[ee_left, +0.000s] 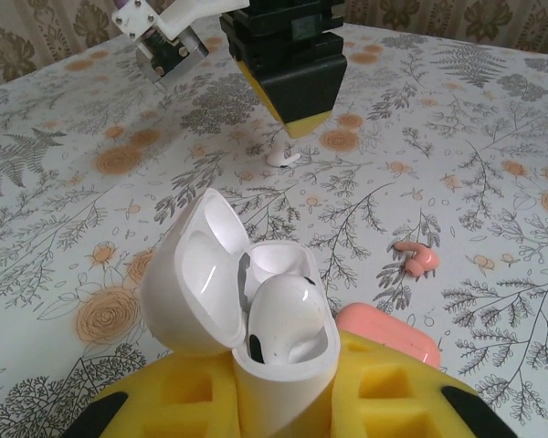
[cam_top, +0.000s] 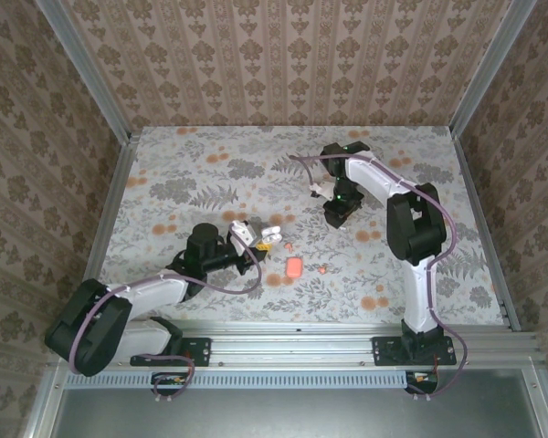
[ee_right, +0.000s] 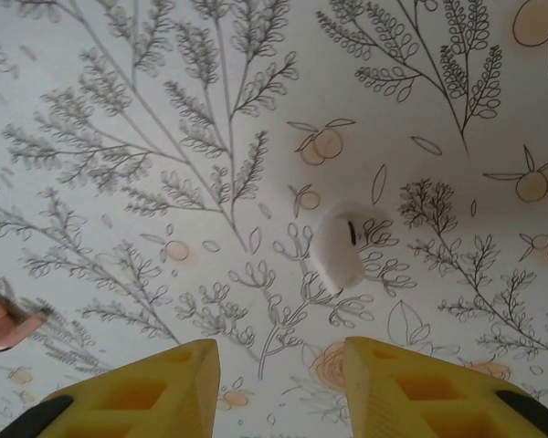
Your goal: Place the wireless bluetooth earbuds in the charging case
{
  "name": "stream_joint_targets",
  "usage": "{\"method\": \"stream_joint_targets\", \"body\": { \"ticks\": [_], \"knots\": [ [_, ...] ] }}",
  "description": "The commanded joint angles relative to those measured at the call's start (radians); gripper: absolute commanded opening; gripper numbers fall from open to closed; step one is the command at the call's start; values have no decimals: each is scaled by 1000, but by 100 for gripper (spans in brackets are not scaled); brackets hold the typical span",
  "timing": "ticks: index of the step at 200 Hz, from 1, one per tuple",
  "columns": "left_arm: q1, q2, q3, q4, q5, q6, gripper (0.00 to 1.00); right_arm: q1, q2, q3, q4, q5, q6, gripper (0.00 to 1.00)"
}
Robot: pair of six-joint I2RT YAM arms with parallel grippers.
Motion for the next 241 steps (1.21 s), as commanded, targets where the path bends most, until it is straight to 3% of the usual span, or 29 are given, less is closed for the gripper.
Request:
{"method": "stream_joint_targets", "body": {
  "ticks": [1, 83, 186, 241],
  "knots": [
    [0, 13, 30, -15, 0, 32, 7, -7, 42, 38, -51, 19, -28, 42],
    [0, 45, 52, -20, 13, 25, 7, -33, 104, 57, -55, -30, -38, 41],
    [-2, 48, 72, -54, 14, 35, 7, -42, 125, 76, -68, -68, -33, 20],
    [-2, 53, 78, -58, 12, 36, 6, -43, 84, 72, -70, -84, -18, 15]
  ]
}}
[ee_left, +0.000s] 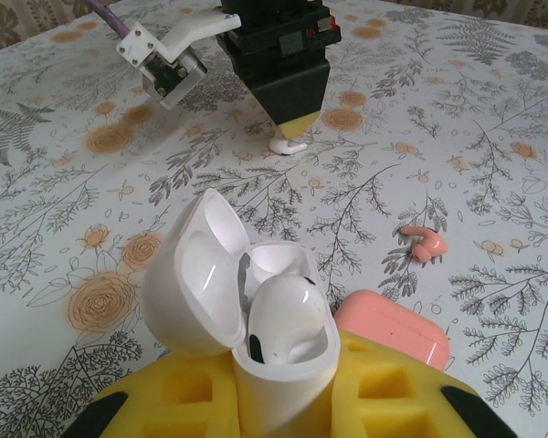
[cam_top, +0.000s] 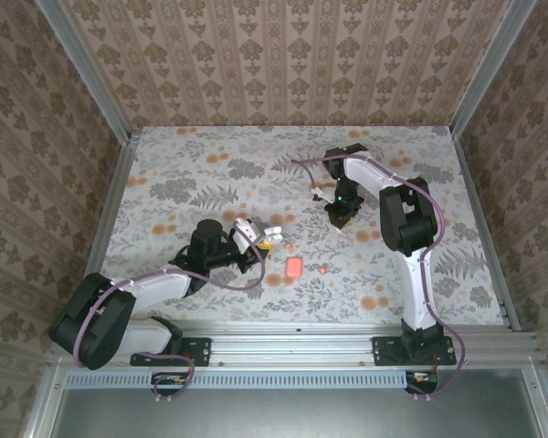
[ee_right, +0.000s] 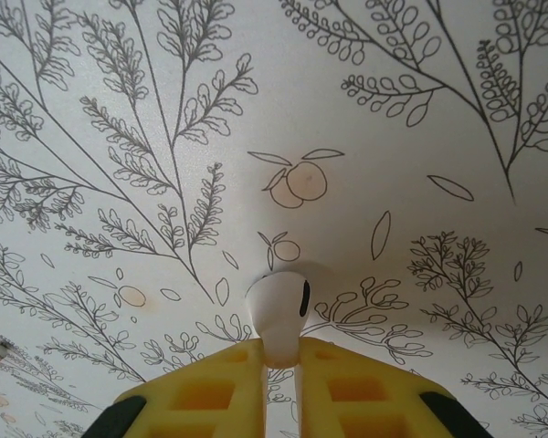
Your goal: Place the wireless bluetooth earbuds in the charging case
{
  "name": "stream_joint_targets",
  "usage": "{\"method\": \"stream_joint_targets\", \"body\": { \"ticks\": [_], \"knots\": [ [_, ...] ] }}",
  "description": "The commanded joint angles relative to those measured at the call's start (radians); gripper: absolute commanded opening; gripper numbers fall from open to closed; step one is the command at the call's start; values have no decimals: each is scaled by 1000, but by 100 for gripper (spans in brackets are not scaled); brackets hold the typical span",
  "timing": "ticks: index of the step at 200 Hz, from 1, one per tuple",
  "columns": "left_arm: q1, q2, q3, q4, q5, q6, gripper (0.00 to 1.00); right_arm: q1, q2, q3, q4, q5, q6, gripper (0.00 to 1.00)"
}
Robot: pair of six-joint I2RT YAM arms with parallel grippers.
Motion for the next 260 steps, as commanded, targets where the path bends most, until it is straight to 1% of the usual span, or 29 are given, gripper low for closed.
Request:
{"method": "stream_joint_targets", "body": {
  "ticks": [1, 37, 87, 106, 121, 137, 157, 165, 170, 202, 260],
  "knots": [
    [-1, 11, 35, 1, 14, 18, 6, -4, -37, 18, -37, -35, 3, 15],
    [-4, 37, 39, 25, 3, 1, 7, -3, -107, -24, -9, -58, 28, 13],
    [-9, 105, 46, 119, -24, -54, 6, -3, -262, -157, 132, -96, 93, 12],
    [-13, 147, 53, 184, -27, -98, 6, 3, -354, -249, 233, -158, 152, 12],
    [-21, 189, 62, 242, -15, -133, 6, 9, -429, -337, 332, -230, 209, 12],
    [-36, 220, 77, 279, -19, -160, 6, 21, -514, -439, 457, -290, 289, 12],
    [-54, 257, 92, 323, -26, -177, 5, 30, -612, -567, 648, -358, 434, 12],
    [-59, 272, 97, 342, -36, -188, 5, 31, -637, -606, 696, -360, 483, 11],
    [-61, 280, 100, 351, -43, -196, 5, 30, -658, -638, 764, -367, 523, 11],
    [-67, 331, 117, 418, -63, -227, 5, 51, -763, -770, 951, -374, 653, 11],
    [-66, 414, 140, 541, -58, -288, 5, 129, -850, -857, 1071, -307, 728, 11]
  ]
}}
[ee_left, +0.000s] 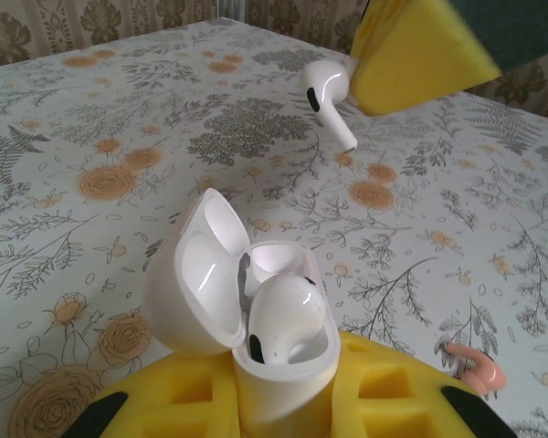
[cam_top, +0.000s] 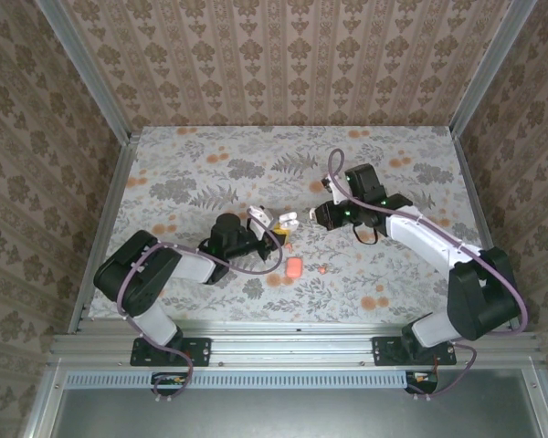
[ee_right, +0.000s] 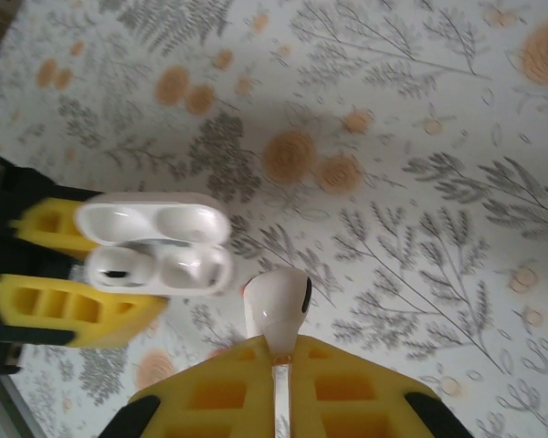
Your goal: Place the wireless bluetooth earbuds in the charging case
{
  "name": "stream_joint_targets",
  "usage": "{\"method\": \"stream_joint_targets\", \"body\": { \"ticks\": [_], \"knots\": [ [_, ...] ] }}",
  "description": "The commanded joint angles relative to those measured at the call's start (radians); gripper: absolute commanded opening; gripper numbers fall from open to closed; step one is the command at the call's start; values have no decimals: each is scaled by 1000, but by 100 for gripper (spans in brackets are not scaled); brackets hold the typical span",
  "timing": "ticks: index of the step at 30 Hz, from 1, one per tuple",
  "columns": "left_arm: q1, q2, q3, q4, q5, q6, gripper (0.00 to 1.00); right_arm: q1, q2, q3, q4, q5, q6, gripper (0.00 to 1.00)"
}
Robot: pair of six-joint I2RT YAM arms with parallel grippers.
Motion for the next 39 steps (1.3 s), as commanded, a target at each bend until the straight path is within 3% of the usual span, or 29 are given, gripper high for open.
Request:
{"method": "stream_joint_targets", "body": {
  "ticks": [1, 11, 39],
  "knots": [
    [-5, 27, 27, 113, -1, -56, 5, 32, -46, -35, 113, 23, 75, 11],
    [-6, 37, 27, 167, -7, -92, 5, 87, -34, -71, 229, 59, 135, 11],
    [-5, -15, 10, 213, -1, -114, 5, 95, -20, -95, 278, 109, 146, 11]
  ]
}}
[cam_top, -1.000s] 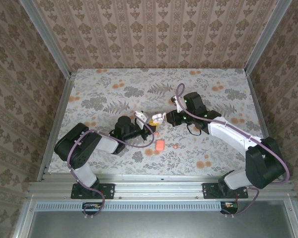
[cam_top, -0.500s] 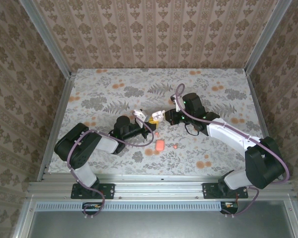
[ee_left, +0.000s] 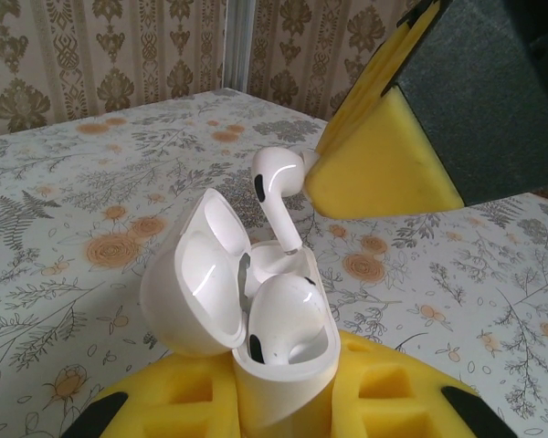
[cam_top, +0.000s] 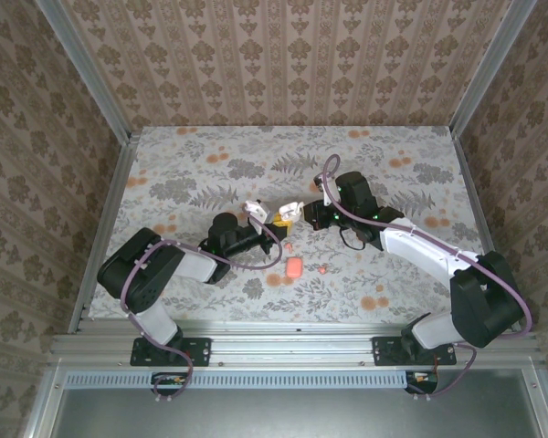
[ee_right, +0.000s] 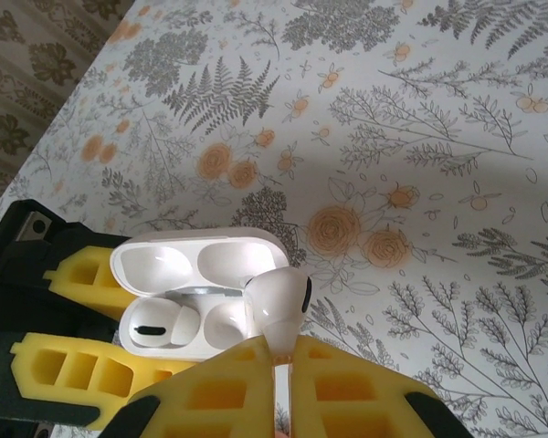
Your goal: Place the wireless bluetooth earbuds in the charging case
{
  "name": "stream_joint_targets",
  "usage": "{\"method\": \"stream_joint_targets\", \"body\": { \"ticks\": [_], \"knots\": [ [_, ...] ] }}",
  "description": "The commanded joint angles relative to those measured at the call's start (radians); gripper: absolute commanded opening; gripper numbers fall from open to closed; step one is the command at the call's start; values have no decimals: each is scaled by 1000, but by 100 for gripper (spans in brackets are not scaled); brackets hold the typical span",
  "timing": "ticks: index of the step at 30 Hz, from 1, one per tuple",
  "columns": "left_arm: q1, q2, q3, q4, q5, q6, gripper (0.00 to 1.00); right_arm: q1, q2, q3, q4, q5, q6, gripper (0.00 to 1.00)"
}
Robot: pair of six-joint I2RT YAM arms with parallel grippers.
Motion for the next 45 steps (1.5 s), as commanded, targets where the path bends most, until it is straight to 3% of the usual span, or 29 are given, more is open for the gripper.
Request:
{"method": "stream_joint_targets", "body": {
  "ticks": [1, 16, 29, 38, 45],
  "knots": [
    [-4, -33, 4, 56, -3, -25, 5, 7, 7, -10, 30, 9, 11, 11],
    [-4, -45, 2, 71, -15, -32, 5, 21, 17, -16, 26, 2, -4, 12],
    [-2, -47, -2, 71, -12, -26, 5, 23, -21, -22, 42, -21, -9, 30],
    [-2, -56, -7, 70, -3, -16, 5, 1, -173, -47, 24, -15, -9, 40],
    [-1, -68, -10, 79, 49, -1, 5, -62, -202, -35, -11, -142, 50, 45]
  ]
}}
